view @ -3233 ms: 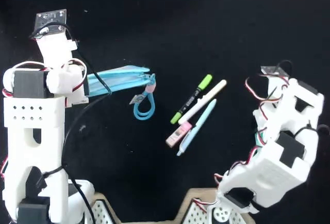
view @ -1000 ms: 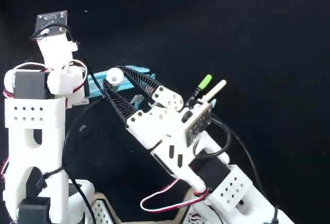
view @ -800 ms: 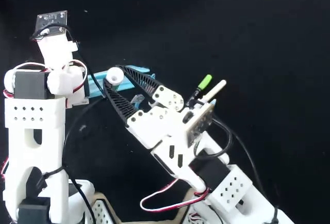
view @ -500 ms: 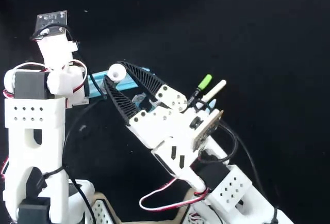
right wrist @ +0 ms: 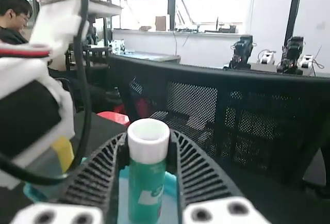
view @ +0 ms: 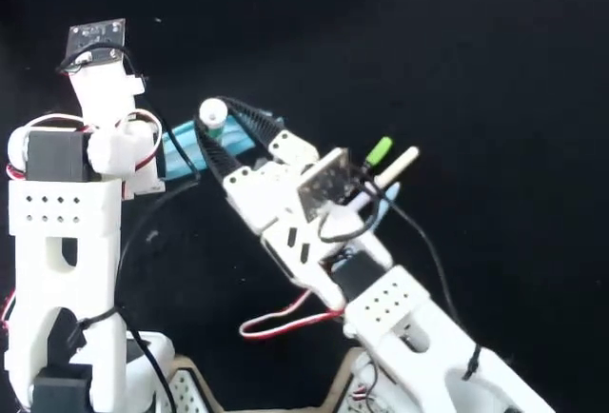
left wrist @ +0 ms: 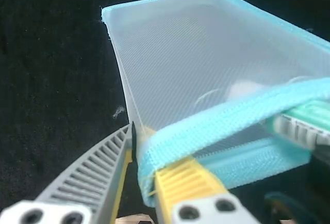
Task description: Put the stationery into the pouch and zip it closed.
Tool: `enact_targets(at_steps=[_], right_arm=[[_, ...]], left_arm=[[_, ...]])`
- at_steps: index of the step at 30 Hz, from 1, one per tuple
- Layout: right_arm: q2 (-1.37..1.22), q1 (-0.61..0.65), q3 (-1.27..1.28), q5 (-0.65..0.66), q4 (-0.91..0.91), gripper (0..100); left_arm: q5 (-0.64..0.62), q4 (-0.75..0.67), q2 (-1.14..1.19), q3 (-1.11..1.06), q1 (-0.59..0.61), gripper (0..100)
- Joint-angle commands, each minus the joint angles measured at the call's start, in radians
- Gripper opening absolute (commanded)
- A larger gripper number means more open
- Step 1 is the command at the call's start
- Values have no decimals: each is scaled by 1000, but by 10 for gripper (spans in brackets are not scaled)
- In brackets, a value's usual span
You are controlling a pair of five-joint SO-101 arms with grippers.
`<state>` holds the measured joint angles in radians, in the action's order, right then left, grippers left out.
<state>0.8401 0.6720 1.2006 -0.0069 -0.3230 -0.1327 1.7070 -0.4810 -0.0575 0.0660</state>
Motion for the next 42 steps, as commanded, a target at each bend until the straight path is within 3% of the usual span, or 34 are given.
enact_targets(at_steps=[1, 4, 10, 14, 18, 21, 27, 30, 34, 42], right_arm=[[13, -18, 1, 9, 46, 12], [101, 3, -24, 8, 233, 40], [311, 74, -260, 5, 852, 210], [363, 60, -510, 11, 1099, 201], [363, -91, -756, 11, 1280, 159], [341, -258, -774, 5, 1361, 122], [206, -563, -550, -3, 1387, 113], [93, -658, -486, -104, 1387, 113], [-79, -657, -470, -199, 1395, 113], [-380, -488, -473, -345, 1407, 113]], left_arm=[[-2, -9, 5, -13, -2, 30], [-2, -11, 5, -13, -2, 30], [-2, -12, 5, -13, -2, 30], [-2, -9, 5, -13, -2, 30], [-2, -8, 5, -15, -2, 30], [-2, -8, 5, -15, -2, 30], [-2, -8, 6, -15, -2, 30], [-2, -9, 8, -15, -2, 30], [-2, -8, 8, -15, -2, 30], [-2, -15, 5, -35, -4, 30]])
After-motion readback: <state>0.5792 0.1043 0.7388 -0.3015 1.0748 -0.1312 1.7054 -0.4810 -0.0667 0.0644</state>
